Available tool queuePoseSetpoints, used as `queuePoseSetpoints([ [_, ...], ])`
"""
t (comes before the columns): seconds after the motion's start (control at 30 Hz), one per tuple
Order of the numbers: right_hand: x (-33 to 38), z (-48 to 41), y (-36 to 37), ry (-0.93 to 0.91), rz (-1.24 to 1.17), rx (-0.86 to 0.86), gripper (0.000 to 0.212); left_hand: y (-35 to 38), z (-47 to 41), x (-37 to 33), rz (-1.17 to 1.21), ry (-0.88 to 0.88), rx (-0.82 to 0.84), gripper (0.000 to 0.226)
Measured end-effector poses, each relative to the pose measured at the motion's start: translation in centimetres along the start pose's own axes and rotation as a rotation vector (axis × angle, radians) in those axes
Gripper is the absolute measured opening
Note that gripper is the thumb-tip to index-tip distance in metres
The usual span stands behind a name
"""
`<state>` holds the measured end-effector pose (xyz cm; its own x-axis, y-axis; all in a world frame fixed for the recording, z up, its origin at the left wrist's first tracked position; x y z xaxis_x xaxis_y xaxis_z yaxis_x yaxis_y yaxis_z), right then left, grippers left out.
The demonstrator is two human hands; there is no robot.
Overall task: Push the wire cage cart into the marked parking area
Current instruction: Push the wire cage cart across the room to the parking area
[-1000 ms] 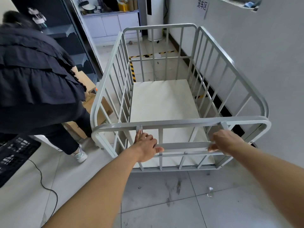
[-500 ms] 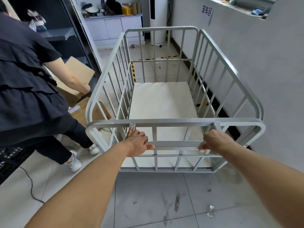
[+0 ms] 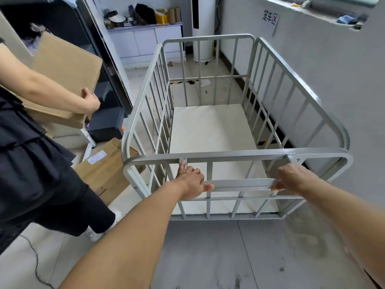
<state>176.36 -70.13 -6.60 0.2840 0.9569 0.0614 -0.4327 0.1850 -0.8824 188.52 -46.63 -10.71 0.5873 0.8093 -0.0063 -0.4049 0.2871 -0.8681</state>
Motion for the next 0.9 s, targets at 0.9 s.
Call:
queuePoseSetpoints([
  [0.9, -3.3, -24.7, -12.1, 0.029, -0.073, -0.066, 0.032, -13.5, -24.3, 6.8, -0.062, -0.043, -0.051, 0.064],
])
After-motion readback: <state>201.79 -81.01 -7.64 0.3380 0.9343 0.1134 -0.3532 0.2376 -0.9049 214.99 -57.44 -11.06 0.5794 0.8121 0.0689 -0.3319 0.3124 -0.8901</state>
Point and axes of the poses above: each hand's wrist, its own z-axis away from the middle knuckle, its own y-axis out of the palm, x = y × z, the point moved 4 cm from there along -z, towards the middle knuckle, and after that the axes turned 12 degrees about -y, right-handed, at the moved point
